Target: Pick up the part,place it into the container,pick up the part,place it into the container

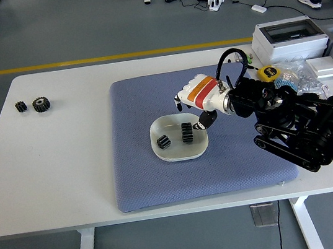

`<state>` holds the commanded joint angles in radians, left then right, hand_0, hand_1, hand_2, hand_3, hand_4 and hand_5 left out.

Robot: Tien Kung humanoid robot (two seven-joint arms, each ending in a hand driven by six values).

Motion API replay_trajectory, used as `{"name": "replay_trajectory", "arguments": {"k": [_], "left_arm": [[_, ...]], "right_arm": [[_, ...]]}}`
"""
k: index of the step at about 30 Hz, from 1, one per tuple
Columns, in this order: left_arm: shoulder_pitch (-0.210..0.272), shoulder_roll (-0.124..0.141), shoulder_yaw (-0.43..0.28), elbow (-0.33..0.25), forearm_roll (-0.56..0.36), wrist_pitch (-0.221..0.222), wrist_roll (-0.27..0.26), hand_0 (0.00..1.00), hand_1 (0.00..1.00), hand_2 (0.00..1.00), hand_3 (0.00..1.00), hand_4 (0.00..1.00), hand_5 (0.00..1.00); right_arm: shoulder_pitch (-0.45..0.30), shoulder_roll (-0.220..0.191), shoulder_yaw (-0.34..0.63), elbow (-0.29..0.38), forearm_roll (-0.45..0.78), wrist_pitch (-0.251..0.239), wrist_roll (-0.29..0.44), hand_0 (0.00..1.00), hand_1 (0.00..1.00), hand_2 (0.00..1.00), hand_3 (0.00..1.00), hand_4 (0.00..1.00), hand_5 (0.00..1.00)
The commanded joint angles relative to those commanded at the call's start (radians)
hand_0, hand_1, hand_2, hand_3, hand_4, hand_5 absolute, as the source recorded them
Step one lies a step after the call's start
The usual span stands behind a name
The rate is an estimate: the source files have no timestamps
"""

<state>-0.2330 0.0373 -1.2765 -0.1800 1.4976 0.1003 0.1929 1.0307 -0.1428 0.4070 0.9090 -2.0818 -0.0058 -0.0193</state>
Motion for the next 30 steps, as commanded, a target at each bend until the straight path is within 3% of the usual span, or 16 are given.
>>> {"name": "replay_trajectory", "arguments": {"k": [10,14,15,17,20,21,26,27,30], "left_arm": [[0.006,-0.002,0.001,0.000,0.002,-0.004,-0.001,0.673,0.666,0.628,0.558,0.582,0.522],[0.006,-0.003,-0.003,0.000,0.004,-0.003,-0.003,0.673,0.666,0.628,0.558,0.582,0.522],[0.006,-0.004,-0.004,0.000,0.004,-0.003,-0.003,0.673,0.667,0.626,0.558,0.582,0.526],[0.006,-0.005,-0.004,0.000,0.004,-0.004,-0.003,0.673,0.667,0.626,0.558,0.582,0.526],[0.005,-0.007,0.001,0.000,0.001,-0.005,-0.004,0.673,0.667,0.626,0.558,0.582,0.526],[0.004,-0.008,0.004,0.000,-0.003,-0.005,-0.005,0.673,0.667,0.625,0.558,0.583,0.528],[0.003,-0.009,0.012,0.000,-0.016,-0.003,-0.007,0.673,0.667,0.625,0.558,0.583,0.528],[0.003,-0.010,0.013,0.000,-0.017,-0.002,-0.007,0.671,0.669,0.625,0.558,0.581,0.527],[0.005,-0.011,0.012,0.000,-0.019,-0.002,-0.007,0.671,0.669,0.625,0.558,0.581,0.527]], "right_arm": [[-0.090,-0.061,0.101,0.094,0.161,-0.052,-0.046,0.356,0.463,0.541,0.538,0.834,0.255],[-0.144,-0.106,0.133,0.159,0.313,-0.082,-0.076,0.356,0.463,0.541,0.538,0.834,0.255],[-0.159,-0.115,0.141,0.175,0.358,-0.091,-0.078,0.388,0.503,0.600,0.594,0.898,0.318],[-0.187,-0.129,0.156,0.204,0.443,-0.108,-0.073,0.388,0.503,0.600,0.594,0.898,0.318],[-0.234,-0.151,0.178,0.244,0.573,-0.135,-0.046,0.388,0.503,0.600,0.594,0.898,0.318],[-0.255,-0.159,0.190,0.255,0.618,-0.149,-0.028,0.506,0.608,0.704,0.707,0.990,0.476],[-0.345,-0.185,0.247,0.298,0.826,-0.214,0.082,0.506,0.608,0.704,0.707,0.990,0.476],[-0.363,-0.188,0.260,0.307,0.865,-0.224,0.106,0.641,0.696,0.802,0.804,0.998,0.646],[-0.413,-0.192,0.303,0.332,0.989,-0.226,0.171,0.641,0.696,0.802,0.804,0.998,0.646]]}}
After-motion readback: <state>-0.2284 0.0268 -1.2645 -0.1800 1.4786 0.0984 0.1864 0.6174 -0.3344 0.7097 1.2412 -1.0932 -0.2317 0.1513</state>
